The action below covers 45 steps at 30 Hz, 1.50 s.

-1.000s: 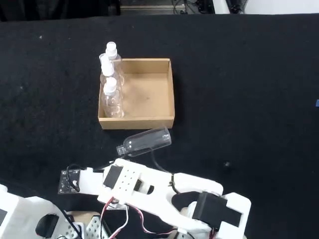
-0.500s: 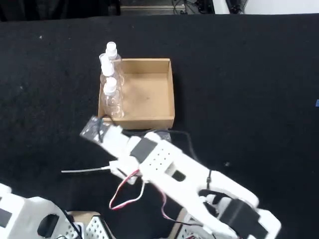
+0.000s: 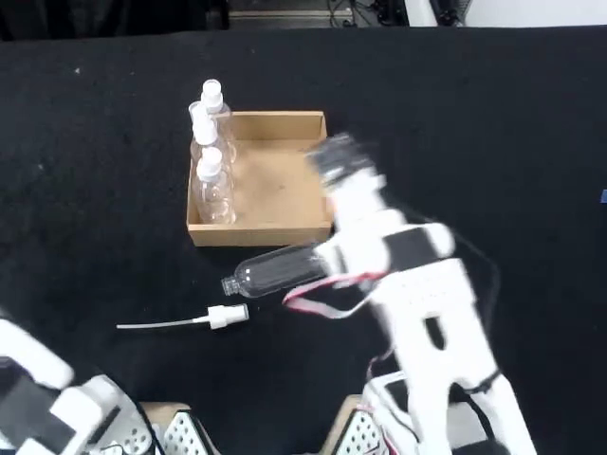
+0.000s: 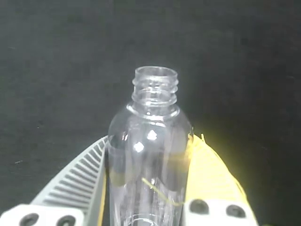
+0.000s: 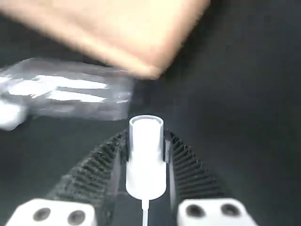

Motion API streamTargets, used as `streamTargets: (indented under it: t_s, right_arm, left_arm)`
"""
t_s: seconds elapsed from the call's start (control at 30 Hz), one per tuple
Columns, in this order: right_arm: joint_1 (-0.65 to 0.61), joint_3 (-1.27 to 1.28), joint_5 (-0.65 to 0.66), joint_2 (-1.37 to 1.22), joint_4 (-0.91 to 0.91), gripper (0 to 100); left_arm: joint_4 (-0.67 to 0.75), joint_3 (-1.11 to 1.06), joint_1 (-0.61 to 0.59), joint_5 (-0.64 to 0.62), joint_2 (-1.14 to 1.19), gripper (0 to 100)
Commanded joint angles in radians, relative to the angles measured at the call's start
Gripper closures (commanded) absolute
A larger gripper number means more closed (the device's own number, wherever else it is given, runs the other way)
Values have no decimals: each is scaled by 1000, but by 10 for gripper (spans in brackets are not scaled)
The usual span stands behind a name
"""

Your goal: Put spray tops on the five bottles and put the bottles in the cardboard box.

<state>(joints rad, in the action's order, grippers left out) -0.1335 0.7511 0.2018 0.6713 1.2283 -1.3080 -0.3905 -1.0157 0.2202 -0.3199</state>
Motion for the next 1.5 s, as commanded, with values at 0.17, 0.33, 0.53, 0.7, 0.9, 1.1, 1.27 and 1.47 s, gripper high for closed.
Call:
streamTargets:
  t_s: [0.17, 0.33, 0.53, 0.7, 0.9, 1.1, 1.27, 1.47]
  right_arm:
    - [405, -88, 75, -217, -189, 913]
    - [453, -186, 86, -478, -258, 910]
    - [422, -303, 94, -668, -255, 797]
    - [404, -390, 170, -714, -118, 758]
    - [433, -430, 311, -722, -11, 754]
    - [436, -278, 316, -697, -121, 754]
    - [428, -211, 276, -714, -201, 758]
    - [436, -140, 267, -728, -198, 836]
  left_arm:
    - [101, -156, 364, -155, -209, 971]
    - [288, -375, 440, -284, -239, 971]
    - [387, -506, 464, -339, -319, 971]
    - [390, -572, 469, -341, -416, 971]
    - [385, -590, 463, -334, -483, 971]
    - [390, -590, 469, -334, -456, 971]
    - [390, -587, 469, -334, -453, 971]
    - [390, -591, 469, -333, -453, 971]
